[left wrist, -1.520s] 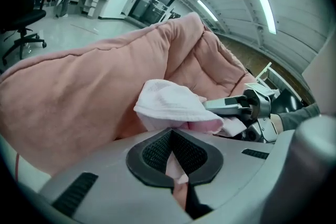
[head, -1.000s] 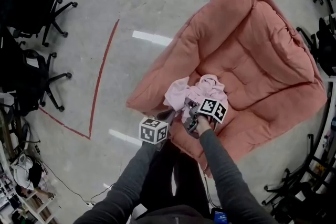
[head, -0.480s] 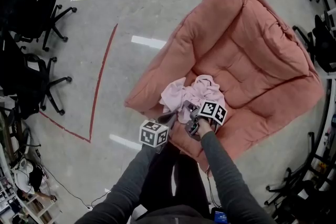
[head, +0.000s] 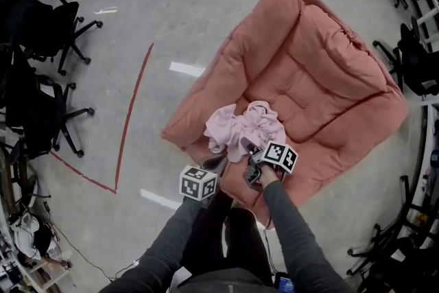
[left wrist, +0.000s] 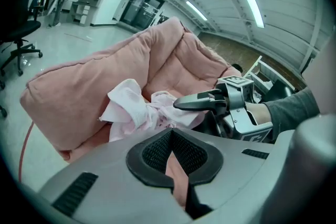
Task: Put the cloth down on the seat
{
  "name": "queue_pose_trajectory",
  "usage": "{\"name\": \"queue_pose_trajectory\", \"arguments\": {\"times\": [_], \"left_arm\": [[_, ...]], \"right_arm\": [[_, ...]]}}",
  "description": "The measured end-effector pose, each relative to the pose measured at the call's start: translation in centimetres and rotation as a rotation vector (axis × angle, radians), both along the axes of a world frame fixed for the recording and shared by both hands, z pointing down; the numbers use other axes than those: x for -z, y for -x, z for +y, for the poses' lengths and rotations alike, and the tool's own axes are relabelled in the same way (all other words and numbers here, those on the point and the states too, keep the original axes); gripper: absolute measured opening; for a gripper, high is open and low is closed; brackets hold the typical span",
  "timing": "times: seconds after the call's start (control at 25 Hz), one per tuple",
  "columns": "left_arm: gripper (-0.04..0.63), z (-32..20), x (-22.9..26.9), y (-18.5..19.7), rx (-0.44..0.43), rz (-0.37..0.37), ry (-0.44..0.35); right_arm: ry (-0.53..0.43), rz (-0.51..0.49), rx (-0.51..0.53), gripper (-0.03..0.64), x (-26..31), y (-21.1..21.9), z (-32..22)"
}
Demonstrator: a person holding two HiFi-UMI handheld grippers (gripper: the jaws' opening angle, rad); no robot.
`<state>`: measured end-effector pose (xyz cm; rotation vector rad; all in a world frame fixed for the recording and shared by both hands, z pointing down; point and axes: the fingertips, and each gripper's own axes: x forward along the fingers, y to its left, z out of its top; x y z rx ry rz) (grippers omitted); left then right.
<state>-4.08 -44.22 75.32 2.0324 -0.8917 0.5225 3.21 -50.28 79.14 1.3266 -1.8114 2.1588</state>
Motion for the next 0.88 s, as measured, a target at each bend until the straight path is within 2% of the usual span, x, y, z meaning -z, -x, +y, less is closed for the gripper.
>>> {"name": "queue_pose_trajectory", "arguments": {"times": [0.2,0.32,0.48,0.64,0.76,0.88], "left_arm": [[0.008,1.8,3.4,-0.8,0.016,0.029,-0.042],[0.008,2.6,5.9,-1.3,0.024,0.039,-0.077],[0.008,3.2,10.0,-2.2,0.009,0.042,-0.155],[0.008,3.2,14.3,-3.0,0.0,0.064,-0.241],[0.008,3.6,17.3,-3.8,-0.005,0.082,-0.292],[0.008,4.7,20.0,-4.2,-0.026,0.095,-0.336]], "right_arm": [[-0.113,-0.032,-0.012,0.153,4.9,-1.2,1.8],[-0.23,0.028,-0.005,0.152,8.6,-2.3,2.9],[-0.421,0.115,0.032,0.079,14.5,-3.0,4.0],[-0.6,0.148,0.073,0.052,20.1,-2.8,5.2],[-0.7,0.129,0.055,0.041,24.3,-2.9,6.3],[-0.773,0.161,0.036,0.031,27.5,-3.3,7.9]]}}
